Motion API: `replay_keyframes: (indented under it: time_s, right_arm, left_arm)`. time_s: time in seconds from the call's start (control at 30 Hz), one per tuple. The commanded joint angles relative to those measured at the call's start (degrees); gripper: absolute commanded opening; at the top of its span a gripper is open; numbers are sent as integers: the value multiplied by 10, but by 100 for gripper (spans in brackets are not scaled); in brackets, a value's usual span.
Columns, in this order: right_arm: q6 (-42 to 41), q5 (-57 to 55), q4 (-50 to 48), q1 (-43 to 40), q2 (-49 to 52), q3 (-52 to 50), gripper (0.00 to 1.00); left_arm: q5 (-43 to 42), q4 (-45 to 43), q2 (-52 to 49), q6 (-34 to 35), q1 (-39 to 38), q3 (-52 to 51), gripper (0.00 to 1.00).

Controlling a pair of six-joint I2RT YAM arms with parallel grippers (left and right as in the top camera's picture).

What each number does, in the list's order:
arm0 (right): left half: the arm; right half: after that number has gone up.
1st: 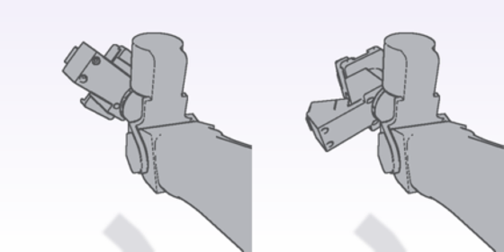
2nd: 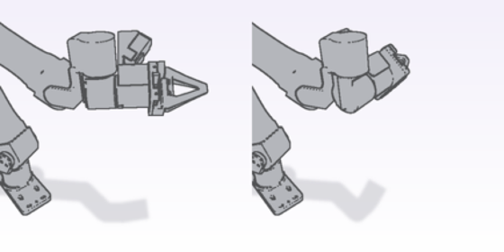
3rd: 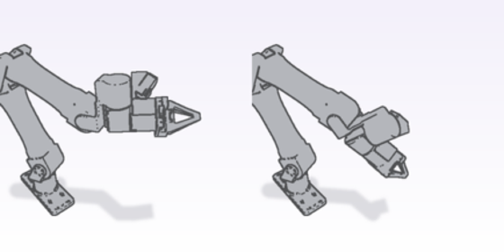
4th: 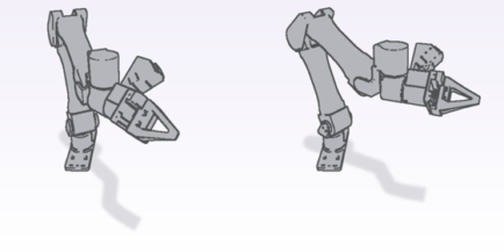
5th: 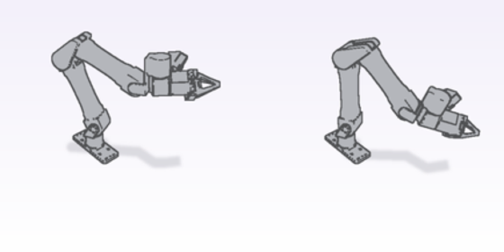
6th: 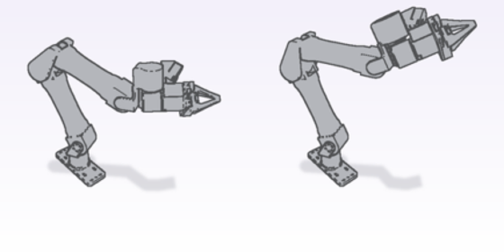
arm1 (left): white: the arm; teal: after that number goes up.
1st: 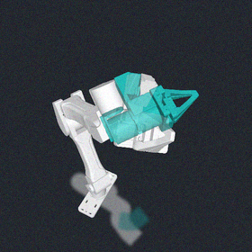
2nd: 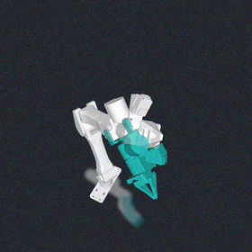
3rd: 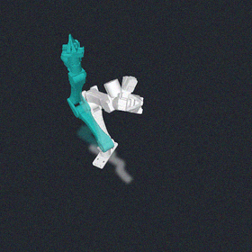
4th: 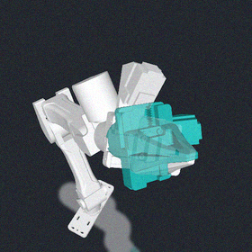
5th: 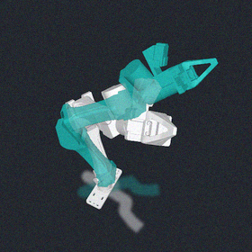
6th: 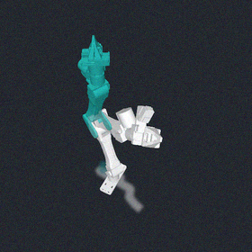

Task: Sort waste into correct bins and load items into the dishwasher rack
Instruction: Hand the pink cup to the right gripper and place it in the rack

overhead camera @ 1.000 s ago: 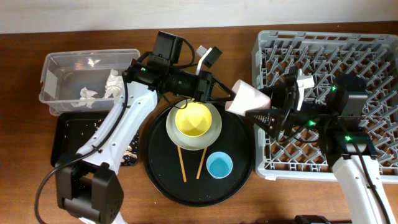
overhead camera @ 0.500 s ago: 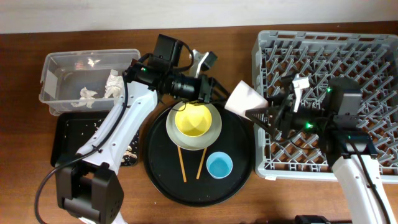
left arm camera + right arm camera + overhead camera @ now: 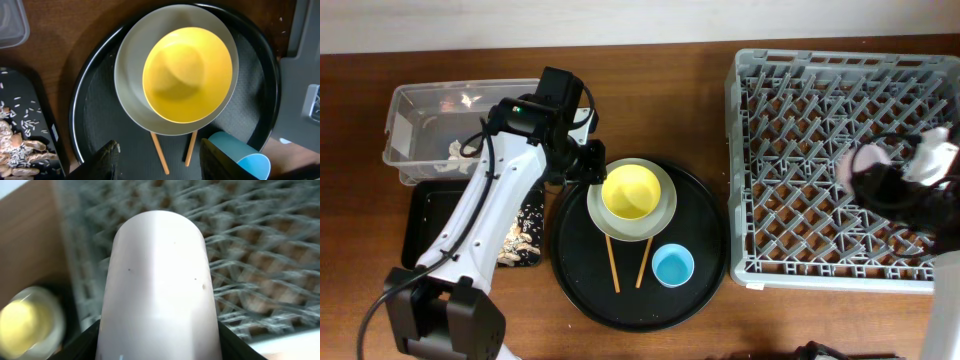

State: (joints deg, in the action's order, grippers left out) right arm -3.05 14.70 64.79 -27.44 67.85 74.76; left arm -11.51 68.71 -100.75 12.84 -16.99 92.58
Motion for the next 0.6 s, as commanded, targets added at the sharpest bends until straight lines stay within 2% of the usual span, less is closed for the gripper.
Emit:
replay_keyframes:
  time_s: [0.0,0.07,0.23,0.37,0.47,0.5,0.57]
  right_arm:
    - [-31,-134,30,-37,38,57,42]
    - [-54,-169,60,-68,100,117,42]
    - [-98,-173,107,-136,248,256,46]
    - [-99,-165,83,-150,323,261,47]
    - [-99,-164,72,-150,377,261,52]
    - [-99,-160,69,-150,396,261,61]
    - [-99,-131,58,-150,417,261,63]
  left_arm:
    - [15,0,15,-9,3,3,52]
    - [15,0,15,-9,3,3,52]
    - [15,2,15,-9,2,3,52]
    - [15,-1,15,-9,2,3,52]
    - [15,-1,15,-9,2,3,53]
    - [15,-1,15,-9,2,3,53]
    - [15,0,15,-9,2,3,53]
